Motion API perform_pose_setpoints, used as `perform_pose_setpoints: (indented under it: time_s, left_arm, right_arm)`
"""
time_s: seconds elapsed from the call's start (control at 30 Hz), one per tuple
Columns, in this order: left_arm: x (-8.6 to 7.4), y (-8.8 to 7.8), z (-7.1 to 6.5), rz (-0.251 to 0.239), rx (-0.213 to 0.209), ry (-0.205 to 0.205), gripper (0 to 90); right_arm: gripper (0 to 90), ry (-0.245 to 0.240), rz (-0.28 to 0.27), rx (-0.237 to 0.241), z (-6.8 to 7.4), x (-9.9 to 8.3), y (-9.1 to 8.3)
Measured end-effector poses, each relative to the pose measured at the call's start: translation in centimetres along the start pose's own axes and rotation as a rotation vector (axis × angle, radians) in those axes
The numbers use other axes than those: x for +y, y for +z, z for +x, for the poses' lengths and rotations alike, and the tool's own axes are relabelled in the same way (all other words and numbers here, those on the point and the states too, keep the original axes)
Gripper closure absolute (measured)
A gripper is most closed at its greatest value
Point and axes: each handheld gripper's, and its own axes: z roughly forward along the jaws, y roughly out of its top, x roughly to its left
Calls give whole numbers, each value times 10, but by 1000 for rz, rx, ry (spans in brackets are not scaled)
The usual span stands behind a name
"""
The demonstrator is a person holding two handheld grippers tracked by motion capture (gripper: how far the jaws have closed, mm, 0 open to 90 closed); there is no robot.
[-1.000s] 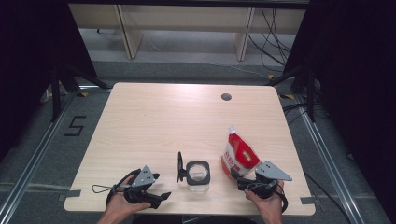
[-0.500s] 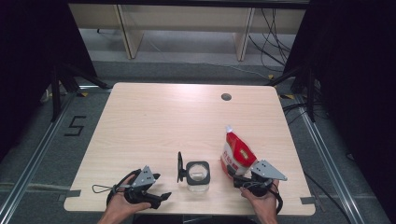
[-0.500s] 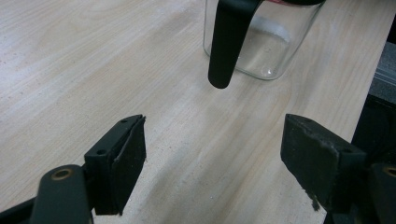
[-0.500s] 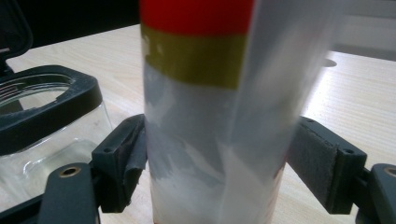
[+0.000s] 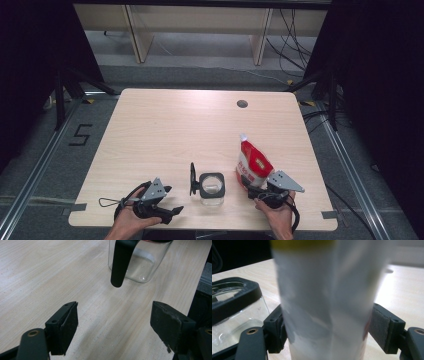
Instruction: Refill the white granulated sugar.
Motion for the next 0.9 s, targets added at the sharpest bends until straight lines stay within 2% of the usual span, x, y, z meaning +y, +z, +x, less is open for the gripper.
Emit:
perform_pose_setpoints:
  time_s: [0.03,0.07,0.1,0.17,0.2,0.23,0.27,0.3,0.33,0.37,0.47,0.5,0.53,0.57,0.63,0.7,0.73,0.8,0.9]
  left_arm:
    - [0,0,0,0,-1,0,219]
    - [0,0,0,4,4,4,219]
    - [0,0,0,2,3,1,219]
    - [0,0,0,0,0,-1,219]
    - [0,0,0,6,6,5,219]
    - [0,0,0,6,4,5,219]
    - [0,0,0,1,-4,13,219]
    - [0,0,0,3,1,22,219]
    - [0,0,0,-1,-4,12,219]
    - [0,0,-1,-1,-2,-1,219]
    - [0,1,-1,-10,-3,-4,219]
    - [0,1,-2,-13,-4,-8,219]
    - [0,0,-1,1,-4,7,219]
    - [0,0,-1,1,-3,2,219]
    - [0,1,-2,-12,-6,-7,219]
    - [0,1,-2,-12,-6,-7,219]
    - [0,0,-1,4,-6,3,219]
    - [0,1,-2,-12,-8,-7,219]
    - [0,1,-1,0,-12,1,219]
  right_arm:
    - [265,-34,19,6,-2,0,1]
    - [265,-48,0,11,-3,-1,3]
    - [266,-9,16,5,-1,-1,3]
    - [267,-22,3,5,-1,-1,3]
    - [266,-54,0,2,-3,-1,4]
    - [269,-42,9,-2,-2,-1,4]
    - [274,-37,13,20,-2,-2,6]
    - [279,-24,15,6,0,-2,6]
    - [281,-31,-3,-3,0,-3,7]
    - [282,-30,20,-6,0,-2,6]
    - [283,-28,16,-7,0,-2,6]
    - [283,13,14,21,3,-2,7]
    - [282,8,32,17,3,-1,7]
    - [280,-26,24,4,2,-1,7]
    - [280,-25,26,21,2,-1,8]
    - [282,-24,29,21,4,-1,9]
    - [282,-23,24,8,4,-1,9]
    - [282,-30,22,14,4,-1,10]
    - [285,-35,28,19,4,0,11]
